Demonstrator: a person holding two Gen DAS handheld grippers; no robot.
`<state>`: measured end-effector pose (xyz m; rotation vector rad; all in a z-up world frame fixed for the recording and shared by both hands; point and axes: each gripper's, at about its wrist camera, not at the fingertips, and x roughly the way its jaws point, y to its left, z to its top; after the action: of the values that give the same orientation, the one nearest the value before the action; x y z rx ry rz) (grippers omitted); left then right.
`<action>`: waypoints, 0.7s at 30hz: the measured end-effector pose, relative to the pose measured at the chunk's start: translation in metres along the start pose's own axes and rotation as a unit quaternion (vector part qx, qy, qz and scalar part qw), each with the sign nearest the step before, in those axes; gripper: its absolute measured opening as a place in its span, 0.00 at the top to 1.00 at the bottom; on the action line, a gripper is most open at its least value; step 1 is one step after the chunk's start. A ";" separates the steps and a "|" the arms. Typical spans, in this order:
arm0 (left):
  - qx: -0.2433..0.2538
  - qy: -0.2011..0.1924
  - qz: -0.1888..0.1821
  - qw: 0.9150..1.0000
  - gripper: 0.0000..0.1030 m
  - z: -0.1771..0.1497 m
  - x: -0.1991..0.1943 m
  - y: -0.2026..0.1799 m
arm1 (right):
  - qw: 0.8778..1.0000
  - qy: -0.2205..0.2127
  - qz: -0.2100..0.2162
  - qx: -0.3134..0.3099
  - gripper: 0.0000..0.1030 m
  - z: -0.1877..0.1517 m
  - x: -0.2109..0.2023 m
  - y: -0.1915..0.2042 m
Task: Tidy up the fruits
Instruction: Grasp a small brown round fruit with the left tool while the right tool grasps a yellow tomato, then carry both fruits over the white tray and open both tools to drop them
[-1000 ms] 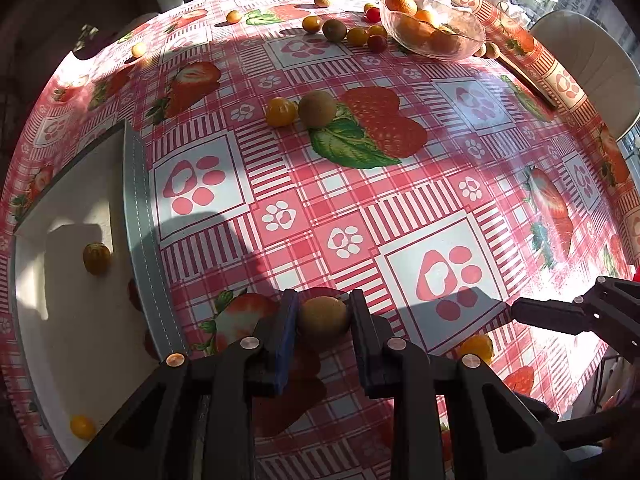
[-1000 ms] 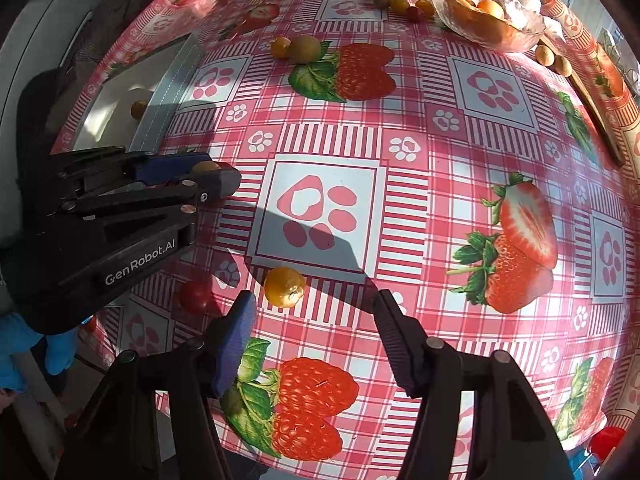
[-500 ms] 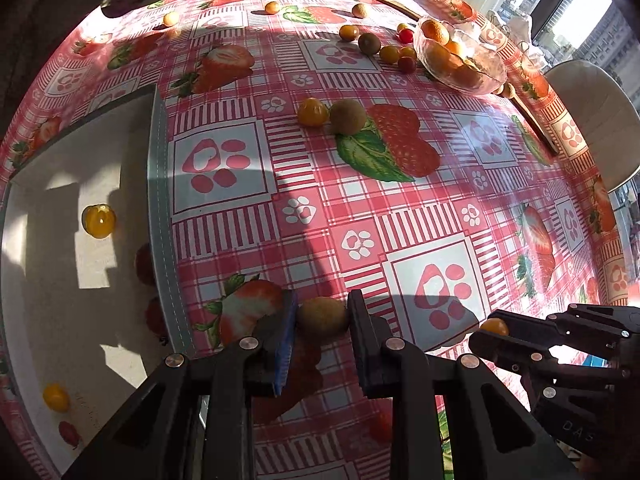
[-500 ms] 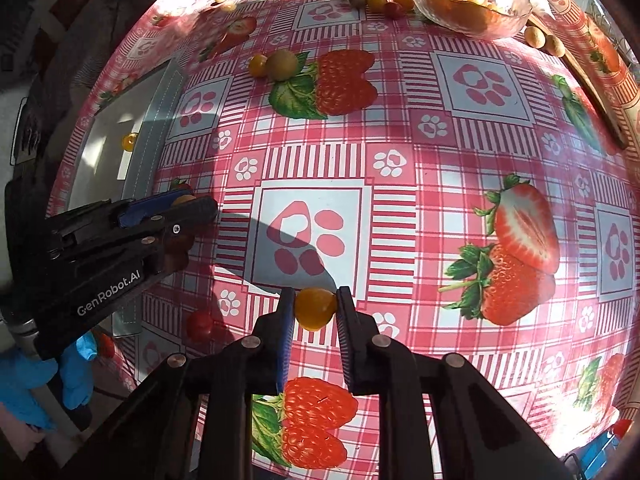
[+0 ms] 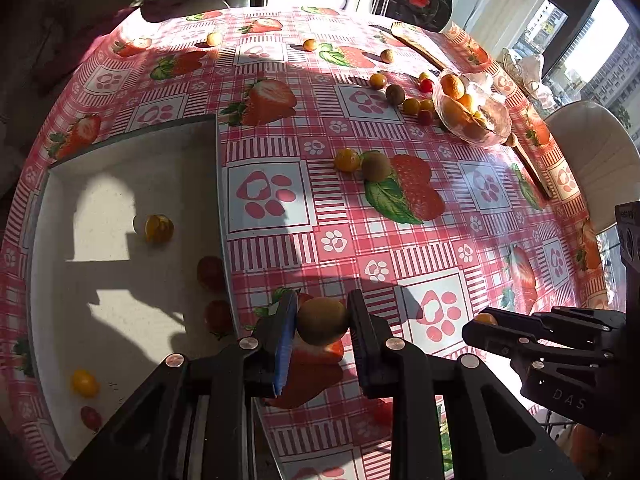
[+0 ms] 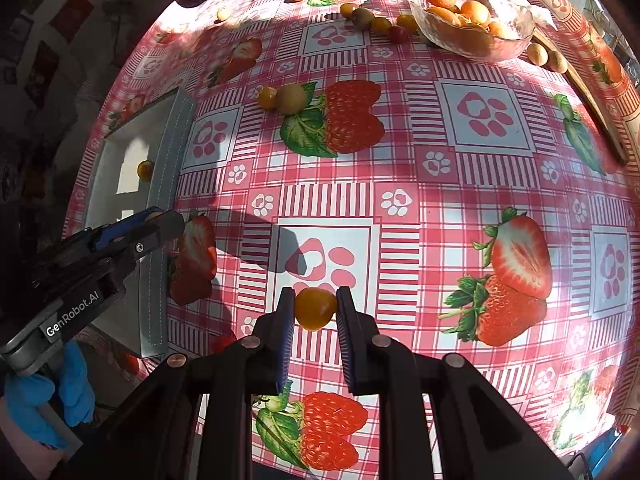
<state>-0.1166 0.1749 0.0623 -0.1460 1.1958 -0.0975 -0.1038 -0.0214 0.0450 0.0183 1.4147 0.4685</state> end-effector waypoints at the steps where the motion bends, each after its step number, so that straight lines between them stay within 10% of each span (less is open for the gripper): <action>1: -0.005 -0.003 0.002 1.000 0.73 0.000 -0.003 0.004 | 1.000 -0.001 0.002 -0.005 0.78 0.002 -0.001 0.004; 21: -0.110 -0.031 0.122 0.986 0.73 -0.022 -0.028 0.151 | 0.991 0.011 0.073 -0.114 0.78 0.068 0.040 0.148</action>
<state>-0.1480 0.3265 0.0554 -0.1930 1.1511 0.2537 -0.0804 0.1436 0.0617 -0.0697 1.3801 0.7519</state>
